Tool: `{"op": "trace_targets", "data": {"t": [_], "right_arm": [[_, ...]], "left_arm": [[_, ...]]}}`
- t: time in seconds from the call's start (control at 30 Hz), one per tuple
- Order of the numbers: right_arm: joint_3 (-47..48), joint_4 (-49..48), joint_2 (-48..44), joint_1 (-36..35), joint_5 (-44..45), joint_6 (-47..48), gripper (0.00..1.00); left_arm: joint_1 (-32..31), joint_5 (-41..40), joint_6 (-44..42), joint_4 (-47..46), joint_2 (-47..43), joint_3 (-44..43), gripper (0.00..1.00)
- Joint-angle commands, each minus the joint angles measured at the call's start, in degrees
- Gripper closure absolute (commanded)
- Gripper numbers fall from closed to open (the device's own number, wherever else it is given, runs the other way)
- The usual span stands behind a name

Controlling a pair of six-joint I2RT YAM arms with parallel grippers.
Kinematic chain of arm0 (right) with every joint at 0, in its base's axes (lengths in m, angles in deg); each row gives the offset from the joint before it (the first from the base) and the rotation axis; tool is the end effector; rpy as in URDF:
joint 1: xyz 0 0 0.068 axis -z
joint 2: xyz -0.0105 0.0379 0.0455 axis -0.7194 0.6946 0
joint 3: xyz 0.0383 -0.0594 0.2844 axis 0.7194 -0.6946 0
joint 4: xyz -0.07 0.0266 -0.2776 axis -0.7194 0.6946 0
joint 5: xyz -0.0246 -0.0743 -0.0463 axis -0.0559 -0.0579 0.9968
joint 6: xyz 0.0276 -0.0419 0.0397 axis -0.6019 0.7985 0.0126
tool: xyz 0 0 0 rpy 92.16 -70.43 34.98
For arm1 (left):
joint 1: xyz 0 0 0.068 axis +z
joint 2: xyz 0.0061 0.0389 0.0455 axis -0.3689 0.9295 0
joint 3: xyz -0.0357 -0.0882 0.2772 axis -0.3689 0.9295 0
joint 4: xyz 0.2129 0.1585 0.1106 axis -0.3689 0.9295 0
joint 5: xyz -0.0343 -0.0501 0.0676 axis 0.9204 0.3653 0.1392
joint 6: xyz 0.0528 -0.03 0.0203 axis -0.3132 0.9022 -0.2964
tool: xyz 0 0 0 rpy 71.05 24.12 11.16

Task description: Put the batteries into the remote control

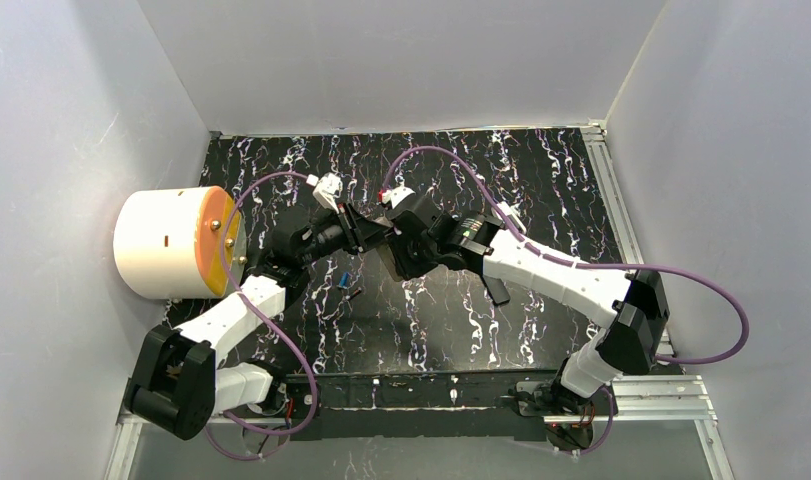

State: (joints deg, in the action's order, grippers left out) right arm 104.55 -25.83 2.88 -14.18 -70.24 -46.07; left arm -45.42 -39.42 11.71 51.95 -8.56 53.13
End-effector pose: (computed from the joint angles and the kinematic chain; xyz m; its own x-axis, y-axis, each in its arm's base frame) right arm 0.1961 0.3236 0.3346 -0.6376 -0.3738 -0.6736 -0.5951 0.7943 0.1225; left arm 0.2539 -0.1416 0.2797 -0.5802 -0.3960 -0.7117 0.6050 0.3755 -0.7021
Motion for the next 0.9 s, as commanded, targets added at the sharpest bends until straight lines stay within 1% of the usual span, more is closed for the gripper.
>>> {"op": "trace_targets", "data": {"t": [0.0, 0.17, 0.33, 0.6, 0.87], "right_arm": [[1.54, -3.75, -0.72, 0.15, 2.29, -1.20, 0.75], [-0.12, -4.85, -1.45, 0.18, 2.16, -1.33, 0.75], [0.09, -3.96, -0.58, 0.15, 1.33, -1.23, 0.75], [4.33, 0.70, 3.68, 0.23, -3.78, -1.40, 0.70], [8.04, 4.49, 5.15, 0.35, -3.02, -2.30, 0.68]], "left_arm": [[-0.93, 1.85, 1.44, 1.54, -1.41, -0.79, 1.00], [-0.93, 0.49, 2.61, 4.09, -1.49, -1.49, 1.00], [-0.93, 1.39, 1.14, 4.06, -2.07, -1.82, 1.00], [-0.93, 4.93, 2.82, 3.87, -2.50, -2.61, 1.00], [-0.93, 7.07, 5.74, 3.84, -2.19, -3.25, 1.00]]}}
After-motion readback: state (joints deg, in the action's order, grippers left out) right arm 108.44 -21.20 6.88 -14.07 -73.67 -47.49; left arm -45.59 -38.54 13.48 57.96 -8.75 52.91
